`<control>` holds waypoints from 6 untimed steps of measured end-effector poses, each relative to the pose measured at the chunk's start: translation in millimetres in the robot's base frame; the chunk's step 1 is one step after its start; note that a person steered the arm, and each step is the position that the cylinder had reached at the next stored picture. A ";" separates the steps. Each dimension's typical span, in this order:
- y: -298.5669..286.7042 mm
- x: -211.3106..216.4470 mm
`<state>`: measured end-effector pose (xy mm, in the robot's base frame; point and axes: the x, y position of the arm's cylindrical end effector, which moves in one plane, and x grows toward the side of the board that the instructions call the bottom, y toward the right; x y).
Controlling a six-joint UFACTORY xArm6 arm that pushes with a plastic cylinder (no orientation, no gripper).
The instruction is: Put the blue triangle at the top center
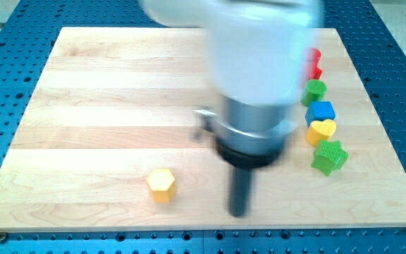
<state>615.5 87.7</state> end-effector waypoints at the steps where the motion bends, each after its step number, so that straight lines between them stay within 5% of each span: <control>1: 145.9 -2.0; 4: 218.9 -149.8; 5: 216.8 -240.5; 6: 173.1 -264.3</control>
<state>351.1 260.8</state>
